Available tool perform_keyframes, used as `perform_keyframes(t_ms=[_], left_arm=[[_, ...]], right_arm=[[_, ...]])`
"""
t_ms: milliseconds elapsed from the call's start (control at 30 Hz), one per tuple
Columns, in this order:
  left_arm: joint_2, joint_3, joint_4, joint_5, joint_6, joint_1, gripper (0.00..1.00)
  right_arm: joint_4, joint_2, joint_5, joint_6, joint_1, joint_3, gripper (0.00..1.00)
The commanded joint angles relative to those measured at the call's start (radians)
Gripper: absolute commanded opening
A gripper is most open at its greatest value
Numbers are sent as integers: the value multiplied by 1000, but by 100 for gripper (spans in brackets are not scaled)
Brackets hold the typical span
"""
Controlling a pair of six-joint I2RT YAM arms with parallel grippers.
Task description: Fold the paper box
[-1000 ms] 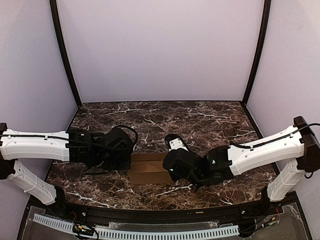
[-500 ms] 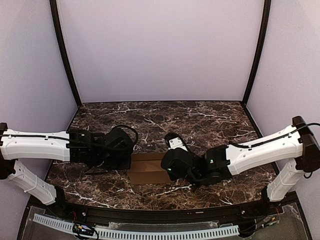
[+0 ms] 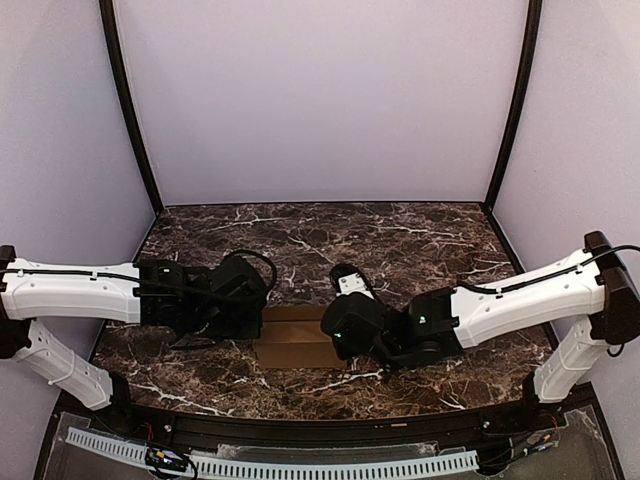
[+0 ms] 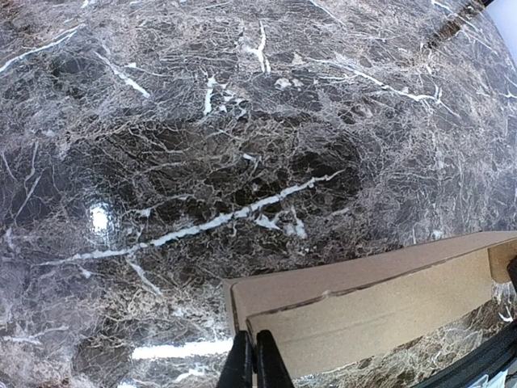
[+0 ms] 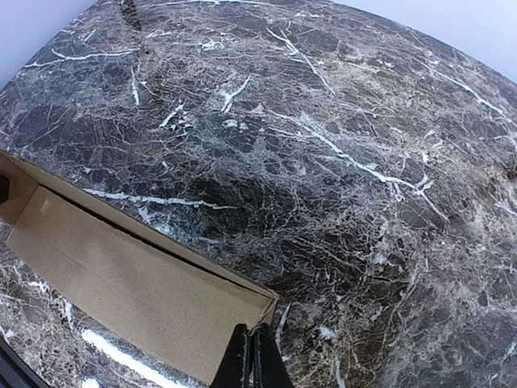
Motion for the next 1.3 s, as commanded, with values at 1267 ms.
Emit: perform_keyframes(t_ms=[1267], left_arm=[[40, -13, 165, 74, 51, -62, 1]], right_arm=[[130, -57, -295, 8, -86, -21, 0]])
